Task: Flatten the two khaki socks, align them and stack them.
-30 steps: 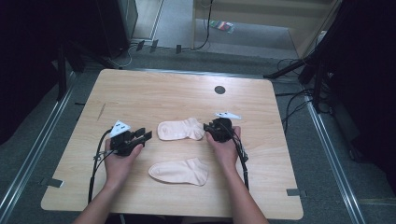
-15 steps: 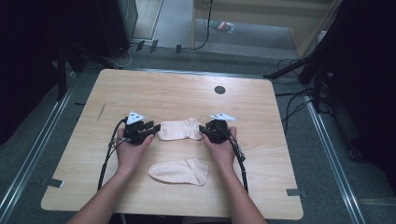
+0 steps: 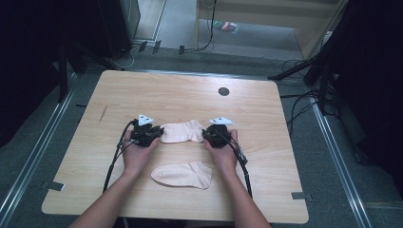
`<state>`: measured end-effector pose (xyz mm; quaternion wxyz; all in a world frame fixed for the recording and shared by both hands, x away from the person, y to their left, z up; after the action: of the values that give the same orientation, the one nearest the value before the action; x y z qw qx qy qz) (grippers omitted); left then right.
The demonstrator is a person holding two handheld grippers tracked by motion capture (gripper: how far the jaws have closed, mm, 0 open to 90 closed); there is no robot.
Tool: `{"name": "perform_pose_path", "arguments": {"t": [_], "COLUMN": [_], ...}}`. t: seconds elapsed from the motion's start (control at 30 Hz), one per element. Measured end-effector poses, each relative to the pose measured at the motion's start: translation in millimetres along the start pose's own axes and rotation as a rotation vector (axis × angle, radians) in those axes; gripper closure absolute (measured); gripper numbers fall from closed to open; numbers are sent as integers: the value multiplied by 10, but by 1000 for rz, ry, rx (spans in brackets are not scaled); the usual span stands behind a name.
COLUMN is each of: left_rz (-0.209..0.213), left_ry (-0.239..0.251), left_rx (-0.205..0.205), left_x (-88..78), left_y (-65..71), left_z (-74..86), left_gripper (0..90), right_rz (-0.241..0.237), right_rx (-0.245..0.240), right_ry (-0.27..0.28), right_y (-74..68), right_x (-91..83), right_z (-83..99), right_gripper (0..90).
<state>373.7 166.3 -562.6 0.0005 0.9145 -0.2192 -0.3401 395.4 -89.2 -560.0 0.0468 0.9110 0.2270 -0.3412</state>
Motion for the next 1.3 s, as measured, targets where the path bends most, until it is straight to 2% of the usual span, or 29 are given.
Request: {"name": "perform_pose_path", "arguments": {"t": [0.07,0.17,0.2,0.23,0.3,0.37,0.43,0.47,0.5,0.53,0.57,0.6,0.63,0.67,0.7,0.73,0.77,0.8,0.9,0.93,0.97,1.07,1.17,1.23,1.3], "left_rz": [3,5,-15,-19,-40,-50,-68,-47,-7,-9,-9,23,23,35,24,24,28,39,53,47,52,52,43,35,35], "left_ry": [-11,-18,-22,-30,-38,-38,-33,-31,-28,-23,-23,-13,-13,4,30,30,46,61,57,34,22,-2,-12,-16,-18], "left_rx": [0,17,35,44,54,61,73,67,64,73,73,54,54,42,26,26,6,-36,-56,-54,-68,-56,-42,-24,-20], "left_x": [3,-9,-25,-41,-67,-74,-72,-67,-52,-45,-45,-43,-43,-50,-65,-65,-93,-121,-117,-96,-69,-25,-13,-13,-12], "left_y": [1,-1,-10,-32,-79,-97,-108,-100,-66,-38,-38,-6,-6,-8,-18,-18,-39,-70,-73,-68,-63,-45,-33,-32,-31], "left_z": [6,7,9,8,5,5,7,6,10,13,13,10,10,-3,-24,-24,-41,-62,-64,-49,-33,-5,5,10,12], "left_gripper": [842,892,897,900,900,900,900,900,900,900,900,882,842,842,600,589,589,590,630,646,654,660,691,724,773], "right_rz": [-6,4,14,17,30,36,62,58,52,4,4,-23,-23,-14,-37,-37,-45,-61,-61,-74,-77,-65,-53,-43,-17], "right_rx": [-15,-6,11,24,80,96,146,147,145,131,131,65,65,59,114,114,127,142,145,137,132,95,79,75,60], "right_ry": [-4,-16,-18,-19,-17,-22,-26,-27,-29,-32,-32,-27,-27,-21,8,8,13,42,55,53,48,25,16,20,21], "right_y": [-29,-44,-28,-5,90,134,232,232,217,170,170,74,74,63,92,92,102,140,152,148,137,91,68,57,44], "right_x": [-3,-16,-23,-32,-61,-73,-116,-117,-118,-108,-108,-104,-104,-115,-147,-147,-155,-190,-192,-166,-155,-89,-54,-58,-64], "right_z": [7,2,0,-1,11,19,37,40,42,45,45,55,55,53,36,36,31,6,-7,-15,-14,12,52,63,74], "right_gripper": [863,893,899,900,900,900,900,900,900,900,900,888,888,865,717,717,702,666,642,620,613,595,628,679,787]}}
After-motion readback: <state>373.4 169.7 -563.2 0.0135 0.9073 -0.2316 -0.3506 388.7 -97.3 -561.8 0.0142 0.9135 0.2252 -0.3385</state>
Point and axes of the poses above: each handheld gripper's, and its own axes: x roughly forward along the jaws, z roughly out of its underside, y roughly to its right, the point moved 2 cm from there along x, roughly forward along the jaws, and after that the axes turned 2 degrees about z, right-handed, at the moved point
